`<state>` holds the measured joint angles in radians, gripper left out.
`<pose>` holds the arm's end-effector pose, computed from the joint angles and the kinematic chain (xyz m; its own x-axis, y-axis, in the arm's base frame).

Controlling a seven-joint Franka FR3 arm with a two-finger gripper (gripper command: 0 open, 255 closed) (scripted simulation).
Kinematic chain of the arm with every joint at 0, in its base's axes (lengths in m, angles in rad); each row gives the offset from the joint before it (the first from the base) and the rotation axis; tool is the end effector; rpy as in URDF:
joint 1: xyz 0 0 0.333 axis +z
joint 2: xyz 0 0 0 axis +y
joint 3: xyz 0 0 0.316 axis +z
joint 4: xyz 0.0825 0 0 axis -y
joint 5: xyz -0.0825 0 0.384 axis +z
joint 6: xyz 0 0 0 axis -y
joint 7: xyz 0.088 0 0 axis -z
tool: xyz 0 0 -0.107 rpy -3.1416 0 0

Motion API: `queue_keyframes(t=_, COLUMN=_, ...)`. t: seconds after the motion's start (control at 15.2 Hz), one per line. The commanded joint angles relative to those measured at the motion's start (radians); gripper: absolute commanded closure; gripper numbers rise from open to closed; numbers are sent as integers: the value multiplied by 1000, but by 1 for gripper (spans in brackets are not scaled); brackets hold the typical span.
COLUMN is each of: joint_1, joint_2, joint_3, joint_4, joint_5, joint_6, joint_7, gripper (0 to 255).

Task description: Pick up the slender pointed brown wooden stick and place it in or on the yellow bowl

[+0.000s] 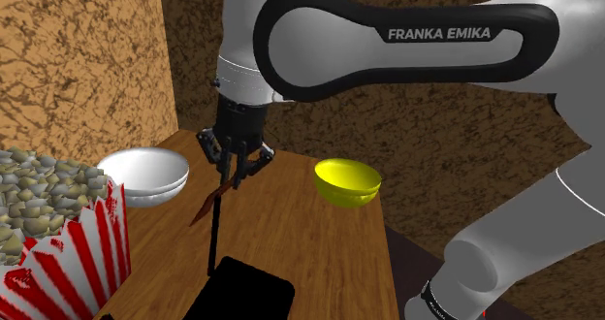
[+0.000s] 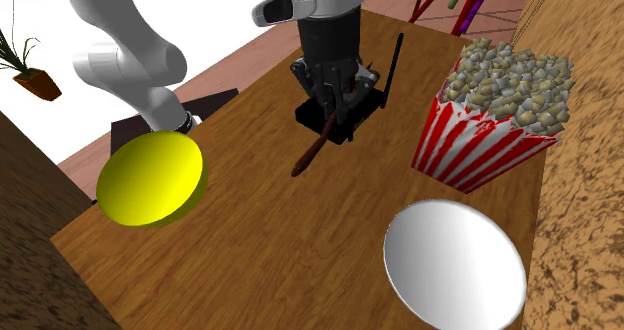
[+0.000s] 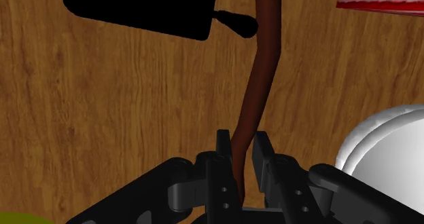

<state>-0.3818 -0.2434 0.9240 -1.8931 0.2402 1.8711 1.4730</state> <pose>0.4237 0.3225 0.5716 0.5508 -0.8341 -0.0303 -0.8293 -0.5428 -0.1328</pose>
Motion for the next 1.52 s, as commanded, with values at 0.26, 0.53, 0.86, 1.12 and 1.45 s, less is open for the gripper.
queue_keyframes(t=0.26, joint_1=48, joint_2=-211, joint_3=-208, joint_4=-174, joint_5=129, joint_6=-44, joint_7=-215, gripper=255)
queue_keyframes(t=0.53, joint_1=66, joint_2=-312, joint_3=-323, joint_4=-271, joint_5=152, joint_6=-75, joint_7=-326, gripper=255)
queue_keyframes(t=0.86, joint_1=70, joint_2=-411, joint_3=-452, joint_4=-368, joint_5=141, joint_6=-114, joint_7=-453, gripper=255)
queue_keyframes(t=1.12, joint_1=59, joint_2=-470, joint_3=-549, joint_4=-427, joint_5=112, joint_6=-143, joint_7=-550, gripper=255)
queue_keyframes(t=1.45, joint_1=31, joint_2=-520, joint_3=-666, joint_4=-477, joint_5=56, joint_6=-174, joint_7=-669, gripper=255)
